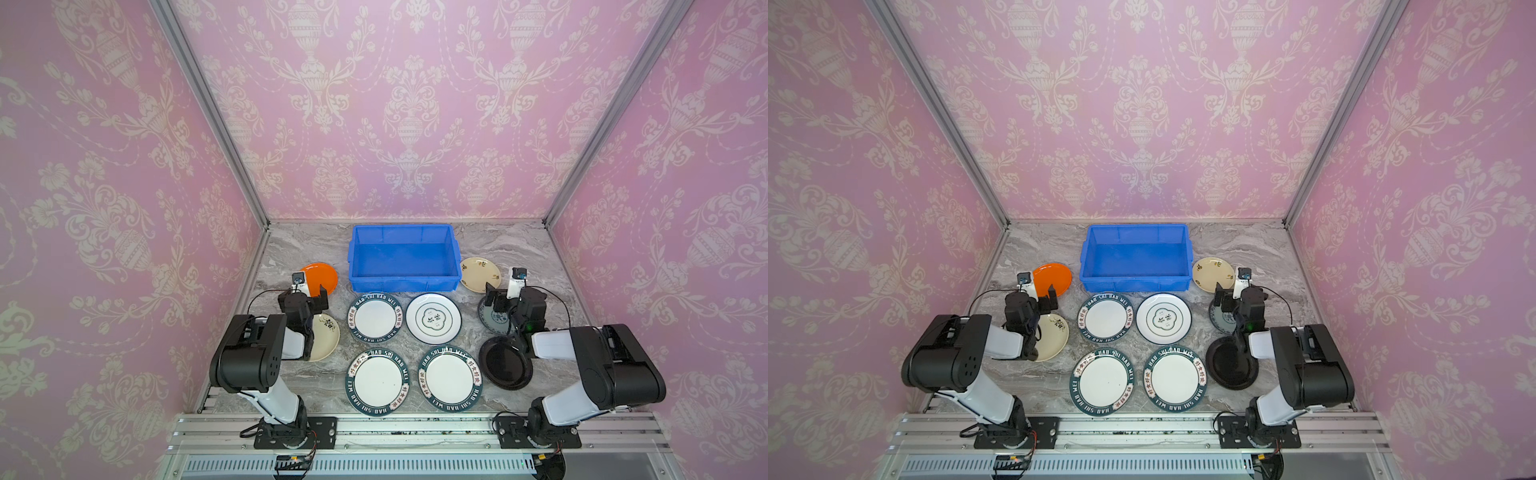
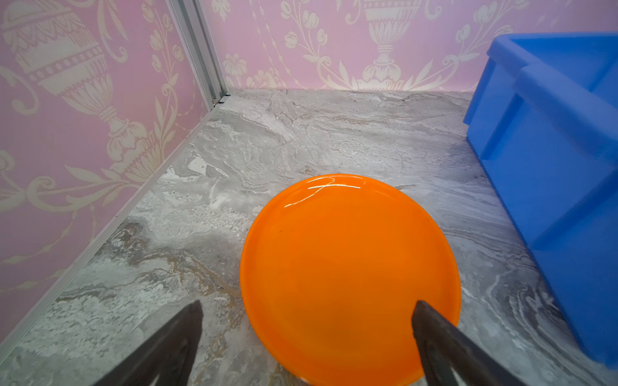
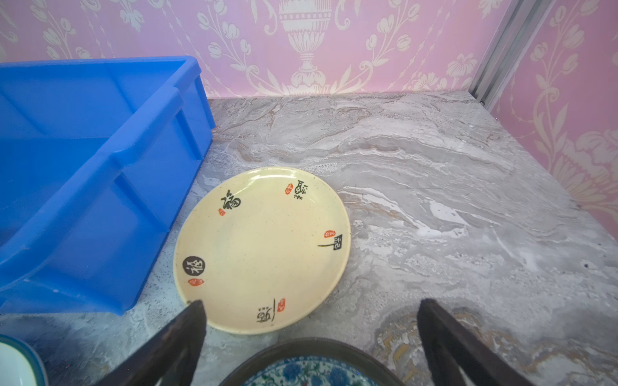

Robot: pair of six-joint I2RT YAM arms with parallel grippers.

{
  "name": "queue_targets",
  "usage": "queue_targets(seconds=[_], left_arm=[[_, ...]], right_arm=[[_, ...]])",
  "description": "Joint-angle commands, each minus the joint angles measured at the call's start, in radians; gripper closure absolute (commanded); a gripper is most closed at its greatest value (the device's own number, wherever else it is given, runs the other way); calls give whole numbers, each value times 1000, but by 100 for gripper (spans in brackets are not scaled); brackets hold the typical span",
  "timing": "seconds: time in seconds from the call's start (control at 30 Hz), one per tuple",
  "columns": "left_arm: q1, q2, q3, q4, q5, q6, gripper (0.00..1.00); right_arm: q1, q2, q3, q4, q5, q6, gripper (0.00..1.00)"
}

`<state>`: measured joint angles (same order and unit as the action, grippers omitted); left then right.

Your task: Place the plates into the plastic bin on the countertop

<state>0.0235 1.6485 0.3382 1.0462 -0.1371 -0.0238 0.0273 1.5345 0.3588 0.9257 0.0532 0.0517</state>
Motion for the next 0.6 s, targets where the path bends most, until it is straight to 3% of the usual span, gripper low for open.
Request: queue_targets(seconds=[0.0,0.17,0.23,0.33,0.37,0.47,0.57], left_arm=[[17,-10,12,-19,39,-16,1],[14,-22,26,-52,36,-9,1],[2,-93,82,-215,-23,-10,1],[-4,-173,238,-550,-239,-60,1],[-5,-185,268,-604,-262,-42,1],[-7,-230,311,-643,-259,-50,1],[-5,-267,373,-725,-217,-163,1]], right_arm=[[-6,4,11,-6,-16,-10,0],[-4,-2,14,-13,-6,-12,0],[2,-49,52,-130,28,-10,0],[8,-123,164,-383,105,7,0],[10,-143,191,-435,126,11,0],[11,-215,267,-553,171,39,0],[10,-220,444,-807,232,106,0]])
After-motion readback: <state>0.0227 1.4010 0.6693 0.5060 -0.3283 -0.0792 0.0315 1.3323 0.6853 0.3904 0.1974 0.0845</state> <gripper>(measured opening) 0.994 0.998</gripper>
